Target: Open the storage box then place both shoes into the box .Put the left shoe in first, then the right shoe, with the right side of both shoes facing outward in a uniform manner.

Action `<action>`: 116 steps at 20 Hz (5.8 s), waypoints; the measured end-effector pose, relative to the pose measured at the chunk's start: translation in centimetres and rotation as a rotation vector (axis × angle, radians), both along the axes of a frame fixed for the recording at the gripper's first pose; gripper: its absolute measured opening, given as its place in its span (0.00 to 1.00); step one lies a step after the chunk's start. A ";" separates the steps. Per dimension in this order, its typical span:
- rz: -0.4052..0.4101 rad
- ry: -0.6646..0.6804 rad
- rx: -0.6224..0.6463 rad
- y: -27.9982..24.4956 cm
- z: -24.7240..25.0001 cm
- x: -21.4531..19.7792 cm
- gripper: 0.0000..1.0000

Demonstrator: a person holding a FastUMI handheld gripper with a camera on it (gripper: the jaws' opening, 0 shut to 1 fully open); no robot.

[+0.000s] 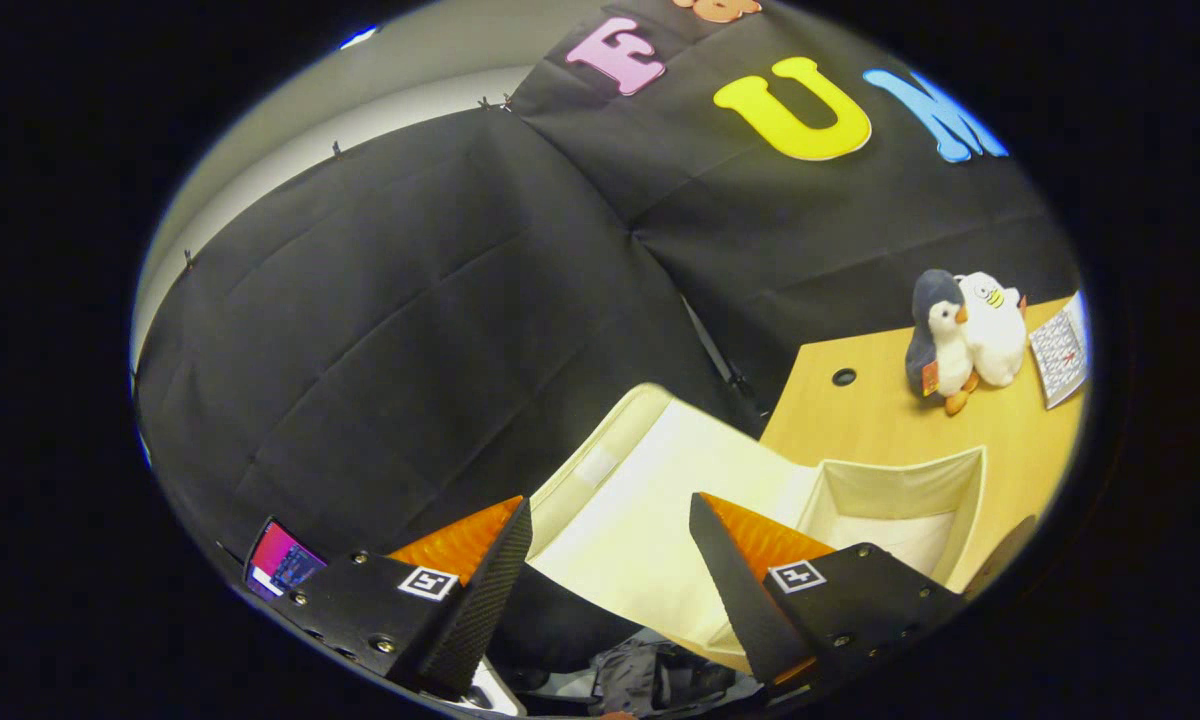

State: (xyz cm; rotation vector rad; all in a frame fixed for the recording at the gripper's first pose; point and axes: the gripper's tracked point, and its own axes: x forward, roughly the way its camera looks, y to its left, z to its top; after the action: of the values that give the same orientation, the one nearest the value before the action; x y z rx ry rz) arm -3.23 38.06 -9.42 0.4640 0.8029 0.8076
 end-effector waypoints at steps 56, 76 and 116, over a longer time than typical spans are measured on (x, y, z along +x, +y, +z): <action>-0.437 0.488 -0.510 -34.0 -27.2 -6.2 0.06; -0.446 0.413 -0.220 -14.9 -15.9 2.4 0.06; -0.422 0.064 -0.519 -31.4 -13.1 1.5 0.98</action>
State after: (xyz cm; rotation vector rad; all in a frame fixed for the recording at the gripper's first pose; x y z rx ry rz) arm -1.69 6.70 -22.49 0.1817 0.8973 0.1777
